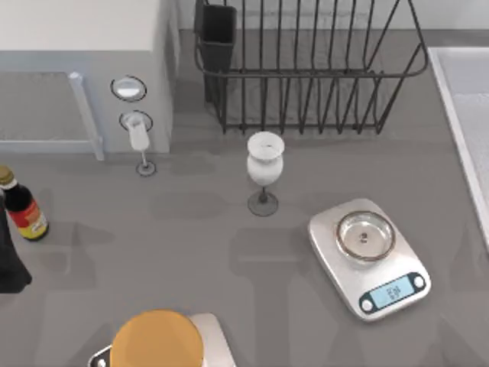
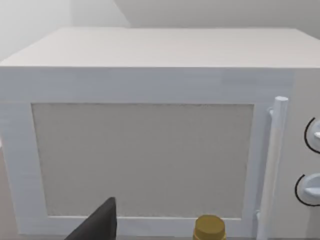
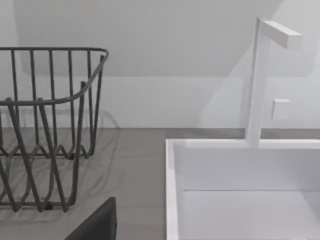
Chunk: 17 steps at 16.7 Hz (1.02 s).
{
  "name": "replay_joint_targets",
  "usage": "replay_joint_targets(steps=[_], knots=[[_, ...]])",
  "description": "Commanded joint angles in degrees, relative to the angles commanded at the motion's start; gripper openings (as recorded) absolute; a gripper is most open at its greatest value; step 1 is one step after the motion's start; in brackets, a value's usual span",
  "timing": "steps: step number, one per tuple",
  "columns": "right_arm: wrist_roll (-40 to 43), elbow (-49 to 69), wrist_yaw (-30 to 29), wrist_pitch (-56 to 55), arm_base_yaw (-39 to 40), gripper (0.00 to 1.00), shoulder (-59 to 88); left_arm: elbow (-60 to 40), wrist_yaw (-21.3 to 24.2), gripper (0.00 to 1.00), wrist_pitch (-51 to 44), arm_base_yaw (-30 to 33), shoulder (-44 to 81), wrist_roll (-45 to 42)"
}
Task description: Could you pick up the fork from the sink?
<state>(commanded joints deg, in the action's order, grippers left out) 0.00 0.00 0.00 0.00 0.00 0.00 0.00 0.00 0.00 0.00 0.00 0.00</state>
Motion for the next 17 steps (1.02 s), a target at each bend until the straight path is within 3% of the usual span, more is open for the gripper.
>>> replay_joint_targets(steps=[4, 8, 17], knots=[[0.6, 3.46, -0.01, 2.37, -0.65, 1.0, 3.49, 0.0, 0.0, 1.0, 0.0, 0.0, 0.0, 0.0], [2.66, 16.02, -0.04, 10.42, -2.84, 1.0, 16.56, 0.0, 0.0, 1.0, 0.0, 0.0, 0.0, 0.0], [9.87, 63.13, -0.15, 38.64, -10.54, 1.0, 71.78, 0.0, 0.0, 1.0, 0.0, 0.0, 0.0, 0.0]])
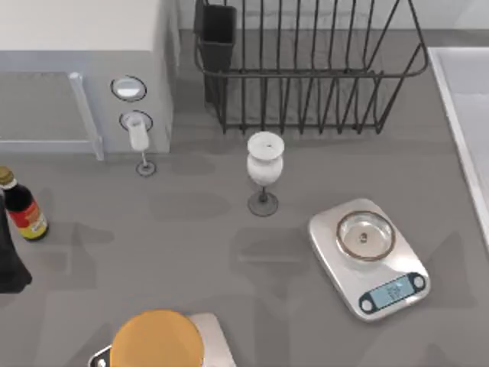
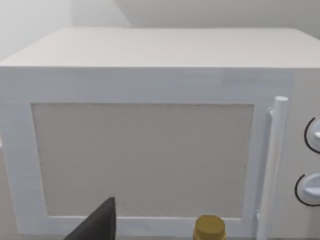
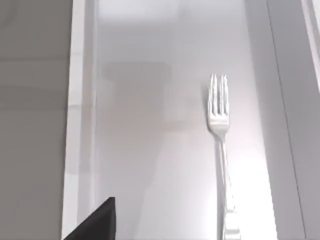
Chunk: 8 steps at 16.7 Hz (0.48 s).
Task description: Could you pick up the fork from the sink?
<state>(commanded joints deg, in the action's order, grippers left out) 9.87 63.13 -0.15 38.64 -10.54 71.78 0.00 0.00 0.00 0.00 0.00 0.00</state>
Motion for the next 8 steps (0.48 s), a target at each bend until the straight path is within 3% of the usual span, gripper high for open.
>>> replay_joint_targets(steps=[8], knots=[[5.95, 39.65, -0.09, 23.3, -6.36, 1.0, 47.97, 0.0, 0.0, 1.0, 0.0, 0.0, 0.0, 0.0]])
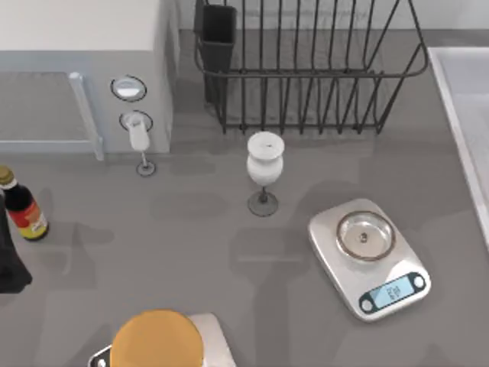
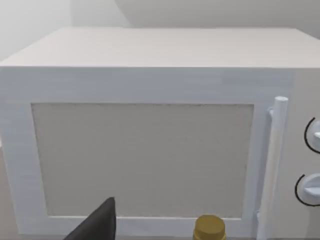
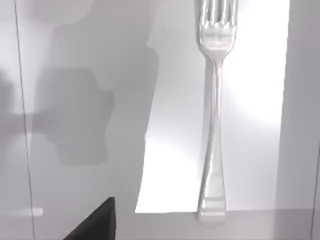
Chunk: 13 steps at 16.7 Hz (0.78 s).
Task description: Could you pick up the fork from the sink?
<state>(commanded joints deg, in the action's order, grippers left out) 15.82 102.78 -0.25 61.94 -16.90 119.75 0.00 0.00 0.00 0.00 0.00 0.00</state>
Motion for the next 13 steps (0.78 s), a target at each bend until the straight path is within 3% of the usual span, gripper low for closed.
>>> replay_joint_targets(steps=[5, 13], knots=[[1.99, 12.68, -0.03, 7.78, -2.12, 1.0, 14.8, 0.0, 0.0, 1.0, 0.0, 0.0, 0.0, 0.0], [2.17, 13.85, -0.05, 8.45, -2.06, 1.0, 16.53, 0.0, 0.0, 1.0, 0.0, 0.0, 0.0, 0.0]])
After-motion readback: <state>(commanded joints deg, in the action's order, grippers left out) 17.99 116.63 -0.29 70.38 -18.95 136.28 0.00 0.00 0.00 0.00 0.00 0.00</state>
